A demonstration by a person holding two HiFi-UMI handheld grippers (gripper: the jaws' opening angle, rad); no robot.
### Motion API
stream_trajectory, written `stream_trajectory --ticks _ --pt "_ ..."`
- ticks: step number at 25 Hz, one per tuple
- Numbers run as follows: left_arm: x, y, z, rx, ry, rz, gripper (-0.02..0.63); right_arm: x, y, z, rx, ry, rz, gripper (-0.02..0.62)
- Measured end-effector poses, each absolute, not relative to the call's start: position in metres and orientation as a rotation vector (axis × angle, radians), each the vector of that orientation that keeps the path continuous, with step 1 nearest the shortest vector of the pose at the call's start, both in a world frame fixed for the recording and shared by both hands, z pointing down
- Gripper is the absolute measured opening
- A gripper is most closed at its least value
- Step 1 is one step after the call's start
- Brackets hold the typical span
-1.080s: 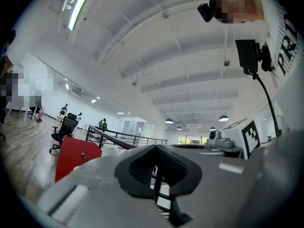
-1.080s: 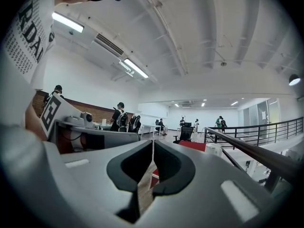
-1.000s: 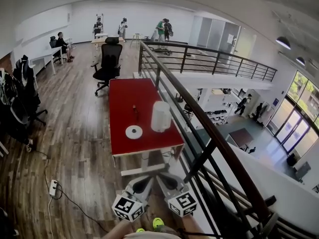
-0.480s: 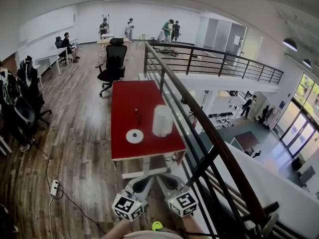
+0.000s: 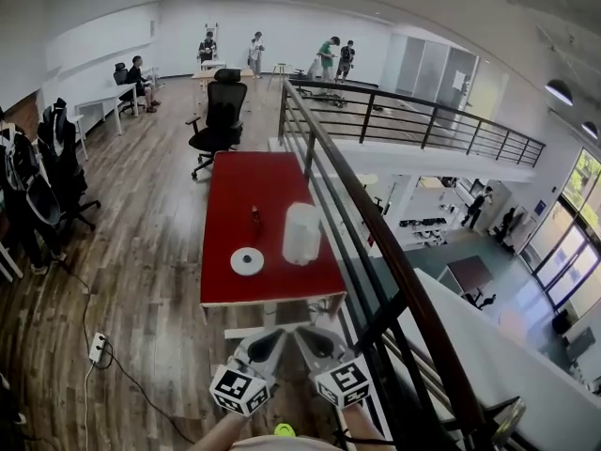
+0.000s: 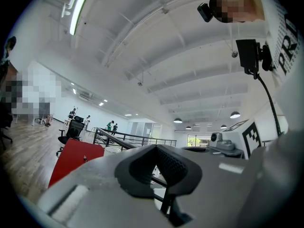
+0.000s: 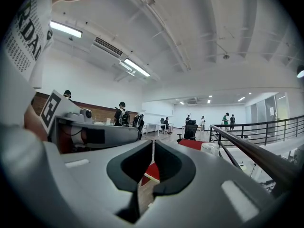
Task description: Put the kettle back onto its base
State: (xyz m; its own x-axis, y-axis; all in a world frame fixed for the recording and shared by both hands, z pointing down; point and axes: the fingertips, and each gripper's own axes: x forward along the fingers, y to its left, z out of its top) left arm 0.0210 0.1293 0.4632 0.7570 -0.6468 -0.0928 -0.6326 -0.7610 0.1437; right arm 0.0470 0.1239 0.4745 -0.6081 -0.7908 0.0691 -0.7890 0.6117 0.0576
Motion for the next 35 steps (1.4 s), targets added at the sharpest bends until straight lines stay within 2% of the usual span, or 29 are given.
stream_trajectory --ticks 11,35 --pt "0.047 0.107 0.471 2.816 -1.096 -0.209 -0.002 0.077 0.103 0.482 1.299 -2.767 -0.003 0.009" --pt "0.038 0.006 0.485 2.875 -1.045 -0.157 -0.003 0.054 0.003 0.495 1.362 -2.719 0.008 0.009"
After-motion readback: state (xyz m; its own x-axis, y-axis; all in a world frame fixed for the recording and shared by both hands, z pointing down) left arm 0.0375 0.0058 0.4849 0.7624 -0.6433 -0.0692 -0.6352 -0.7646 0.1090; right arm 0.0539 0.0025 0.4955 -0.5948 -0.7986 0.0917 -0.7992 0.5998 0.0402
